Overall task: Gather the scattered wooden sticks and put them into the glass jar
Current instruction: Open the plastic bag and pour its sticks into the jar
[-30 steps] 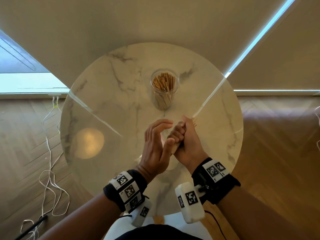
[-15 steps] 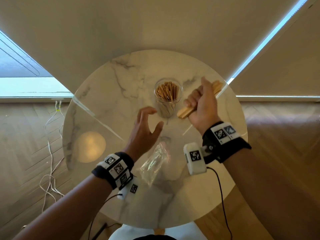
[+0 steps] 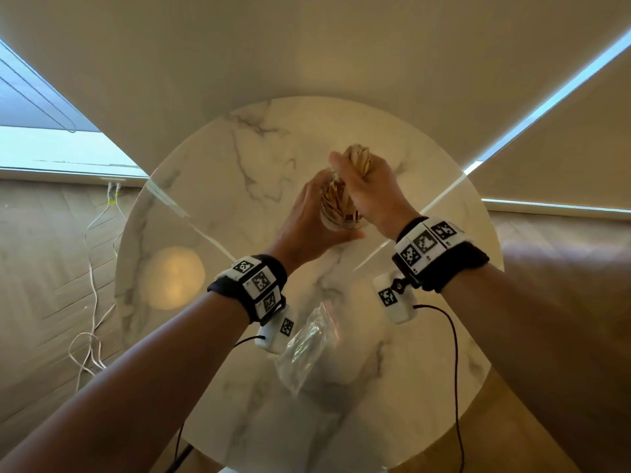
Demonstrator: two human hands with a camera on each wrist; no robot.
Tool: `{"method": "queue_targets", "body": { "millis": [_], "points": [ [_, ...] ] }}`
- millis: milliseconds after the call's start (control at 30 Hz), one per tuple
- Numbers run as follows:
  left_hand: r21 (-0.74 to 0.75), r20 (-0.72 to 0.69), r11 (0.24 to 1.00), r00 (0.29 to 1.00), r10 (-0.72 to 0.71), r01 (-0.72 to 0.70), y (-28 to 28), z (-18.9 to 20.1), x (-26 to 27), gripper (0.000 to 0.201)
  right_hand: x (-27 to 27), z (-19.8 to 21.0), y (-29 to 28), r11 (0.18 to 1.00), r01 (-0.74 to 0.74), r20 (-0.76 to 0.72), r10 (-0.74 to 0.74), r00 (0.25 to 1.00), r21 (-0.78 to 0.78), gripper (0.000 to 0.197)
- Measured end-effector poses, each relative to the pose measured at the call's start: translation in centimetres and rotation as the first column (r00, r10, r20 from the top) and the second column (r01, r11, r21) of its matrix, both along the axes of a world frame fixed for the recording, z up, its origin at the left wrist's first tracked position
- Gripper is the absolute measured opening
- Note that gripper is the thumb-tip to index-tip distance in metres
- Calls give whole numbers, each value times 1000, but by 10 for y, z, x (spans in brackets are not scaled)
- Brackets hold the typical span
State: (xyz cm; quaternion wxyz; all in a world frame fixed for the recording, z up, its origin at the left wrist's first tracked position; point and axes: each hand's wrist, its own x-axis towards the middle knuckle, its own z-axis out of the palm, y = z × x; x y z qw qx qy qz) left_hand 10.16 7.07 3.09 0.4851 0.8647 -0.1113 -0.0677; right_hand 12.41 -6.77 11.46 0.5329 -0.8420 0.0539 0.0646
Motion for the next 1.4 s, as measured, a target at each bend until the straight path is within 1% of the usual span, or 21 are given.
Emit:
{"method": "queue_targets", "body": {
  "millis": [67, 133, 200, 267, 333, 467, 533, 600, 633, 700, 767, 800, 867, 933, 967, 1033, 1100, 1167, 1300, 1367, 1400],
  "points": [
    [-42, 21, 999, 1000, 5, -4, 1, -3, 2, 113, -2, -2, -7, 958, -230, -39, 227, 973, -174, 33],
    [-58, 17, 998, 1000, 3, -2, 3, -5, 3, 114, 0, 4, -15, 855, -434, -109, 421, 900, -284, 19],
    [-64, -3, 998, 1000, 8, -8, 5, -6, 3, 117, 6, 13, -25, 794, -516, -158, 493, 856, -320, 6],
    [-68, -5, 998, 1000, 8, -8, 5, -7, 3, 117, 13, 18, -31, 750, -550, -212, 509, 835, -367, 18],
    [-67, -7, 998, 1000, 9, -10, 5, -6, 2, 117, 16, 19, -28, 696, -567, -235, 520, 821, -441, 27],
    [-93, -35, 995, 999, 22, -25, 5, -6, 2, 113, 21, 13, -13, 634, -581, -272, 522, 809, -510, 22],
    [-93, -32, 995, 999, 28, -30, 4, -6, 3, 110, 25, 20, -16, 603, -600, -309, 522, 795, -525, 30],
    [-83, -22, 996, 999, 32, -34, 4, -8, 3, 111, 27, 30, -24, 620, -572, -291, 500, 815, -536, 46],
    [-82, -14, 996, 999, 34, -35, 4, -9, 3, 112, 27, 34, -29, 649, -548, -264, 488, 832, -528, 49],
    [-87, -1, 995, 999, 39, -39, 4, -11, 2, 113, 23, 34, -31, 675, -525, -214, 492, 844, -519, 36],
    [-97, -3, 995, 999, 39, -39, 3, -10, 2, 112, 15, 27, -24, 655, -523, -181, 517, 836, -546, 22],
    [-102, -6, 994, 999, 39, -40, 3, -10, 2, 112, 11, 23, -20, 655, -503, -161, 511, 845, -564, 22],
    [-106, -16, 994, 999, 41, -43, 3, -9, 3, 112, 8, 18, -15, 648, -451, -137, 476, 869, -614, 33],
    [-103, -16, 994, 999, 41, -42, 3, -8, 2, 113, 9, 19, -14, 600, -441, -164, 459, 873, -667, 35],
    [-101, -16, 994, 999, 39, -40, 3, -8, 2, 113, 11, 21, -14, 596, -451, -174, 464, 869, -664, 32],
    [-102, -16, 994, 999, 39, -40, 3, -7, 2, 113, 12, 24, -11, 634, -486, -172, 491, 854, -601, 29],
    [-106, -13, 994, 999, 38, -39, 4, -7, 2, 112, 12, 24, -7, 645, -511, -175, 512, 841, -568, 28],
    [-103, -18, 994, 999, 30, -32, 4, -7, 2, 110, 14, 22, -9, 626, -508, -199, 497, 844, -592, 20],
    [-113, -29, 993, 999, 23, -26, 4, -6, 2, 107, 23, 24, -18, 548, -469, -234, 444, 865, -693, 3],
    [-111, -26, 993, 999, 30, -33, 4, -7, 2, 108, 23, 29, -18, 523, -557, -299, 498, 814, -645, 4],
    [-113, -18, 993, 999, 36, -38, 4, -8, 2, 110, 22, 32, -17, 509, -605, -324, 537, 779, -613, 11]
  ]
}}
